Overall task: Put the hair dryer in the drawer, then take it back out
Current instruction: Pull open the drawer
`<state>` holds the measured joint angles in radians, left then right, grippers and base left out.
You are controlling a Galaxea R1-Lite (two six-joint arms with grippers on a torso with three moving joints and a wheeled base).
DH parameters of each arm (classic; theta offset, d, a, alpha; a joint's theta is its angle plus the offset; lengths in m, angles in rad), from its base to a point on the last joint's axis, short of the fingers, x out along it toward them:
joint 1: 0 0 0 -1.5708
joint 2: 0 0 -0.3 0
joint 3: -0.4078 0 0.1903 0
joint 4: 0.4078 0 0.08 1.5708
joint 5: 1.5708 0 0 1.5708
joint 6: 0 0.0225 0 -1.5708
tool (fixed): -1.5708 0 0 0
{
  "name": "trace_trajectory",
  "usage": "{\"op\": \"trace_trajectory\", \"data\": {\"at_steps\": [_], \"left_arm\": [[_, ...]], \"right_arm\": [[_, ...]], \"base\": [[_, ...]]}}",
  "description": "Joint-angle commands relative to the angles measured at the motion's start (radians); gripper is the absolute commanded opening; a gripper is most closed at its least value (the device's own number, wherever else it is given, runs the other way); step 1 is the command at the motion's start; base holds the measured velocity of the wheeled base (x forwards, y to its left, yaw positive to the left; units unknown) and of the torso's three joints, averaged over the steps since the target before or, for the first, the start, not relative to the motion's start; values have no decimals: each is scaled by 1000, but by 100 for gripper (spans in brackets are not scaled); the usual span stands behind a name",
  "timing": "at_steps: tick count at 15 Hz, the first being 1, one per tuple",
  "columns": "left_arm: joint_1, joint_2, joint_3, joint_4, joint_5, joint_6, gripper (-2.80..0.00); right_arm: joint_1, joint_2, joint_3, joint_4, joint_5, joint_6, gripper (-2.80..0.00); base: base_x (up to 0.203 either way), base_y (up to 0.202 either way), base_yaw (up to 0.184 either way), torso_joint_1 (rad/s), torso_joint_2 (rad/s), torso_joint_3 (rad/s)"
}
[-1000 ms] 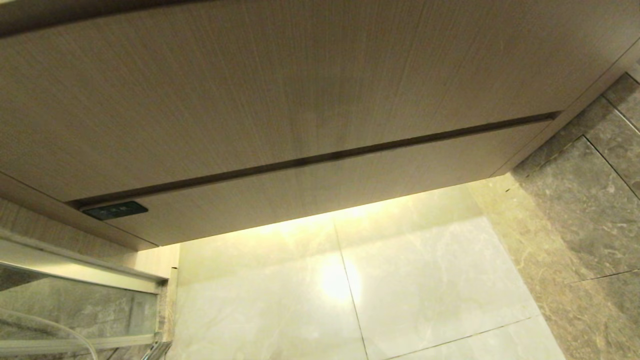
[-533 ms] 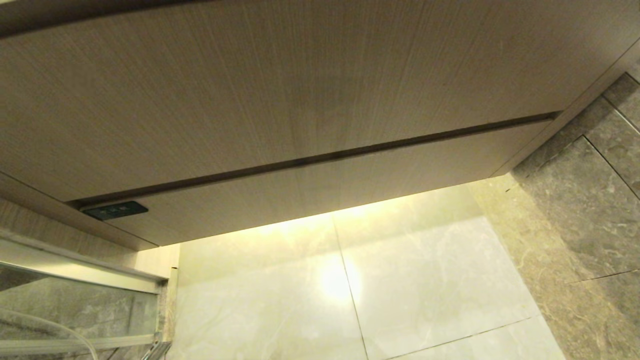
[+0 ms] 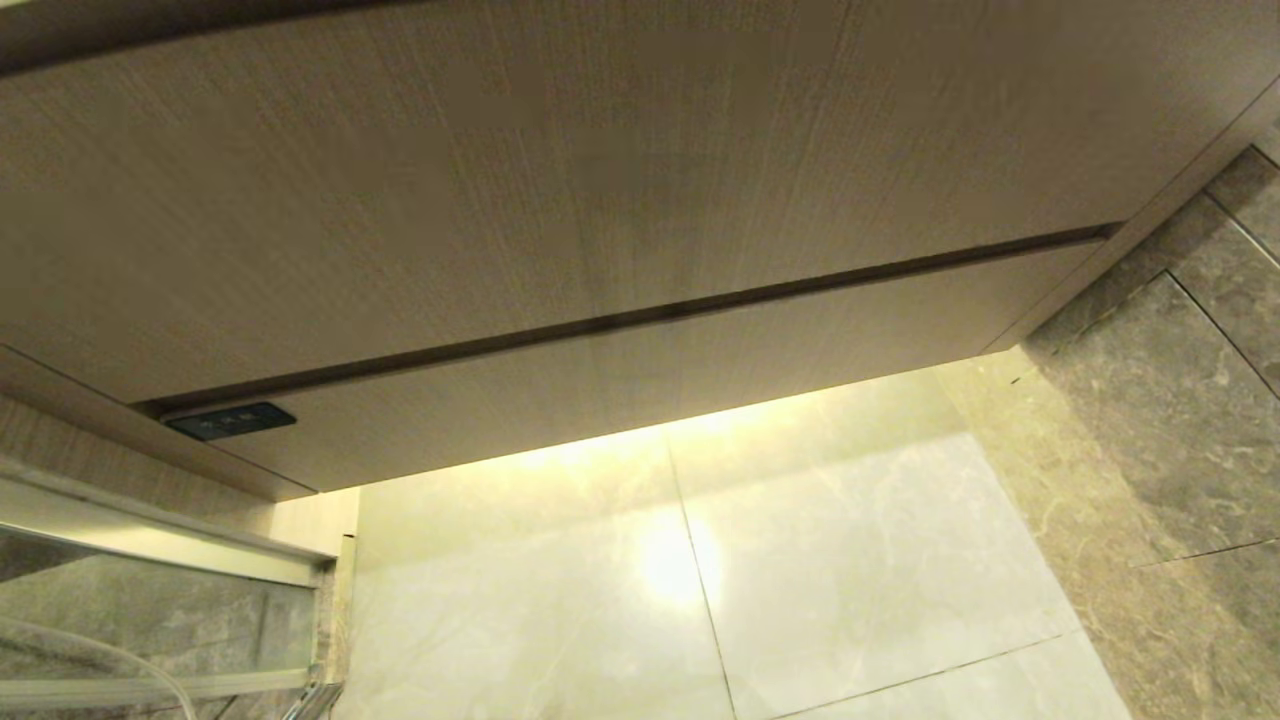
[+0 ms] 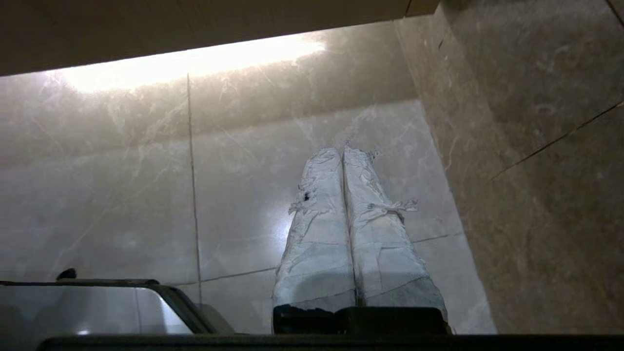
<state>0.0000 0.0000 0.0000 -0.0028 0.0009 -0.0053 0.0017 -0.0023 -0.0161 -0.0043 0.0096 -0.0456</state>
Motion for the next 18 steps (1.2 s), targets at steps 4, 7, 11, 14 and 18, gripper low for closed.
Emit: {"op": "trace_trajectory", "data": {"at_steps": [4,7,11,14,18], "left_arm": [[0,2,0,0,1,-1,-280],[0,2,0,0,0,-1,-280],[0,2,0,0,-1,-1,-280],[0,2,0,0,1,-1,-280],[0,2,0,0,1,-1,-280]], "right_arm": [[1,208,-437,155,48,13,-280],[20,630,-747,301,121,21,-280],[138,1189,-1007,398,176,-16,-280],[208,1519,-1164,402,216,-55,0],[320,1725,-1230,377,228,-352,0]], "base": [[0,0,0,0,0,0],[0,0,0,0,0,0],[0,0,0,0,0,0],[0,0,0,0,0,0],[0,0,0,0,0,0]]}}
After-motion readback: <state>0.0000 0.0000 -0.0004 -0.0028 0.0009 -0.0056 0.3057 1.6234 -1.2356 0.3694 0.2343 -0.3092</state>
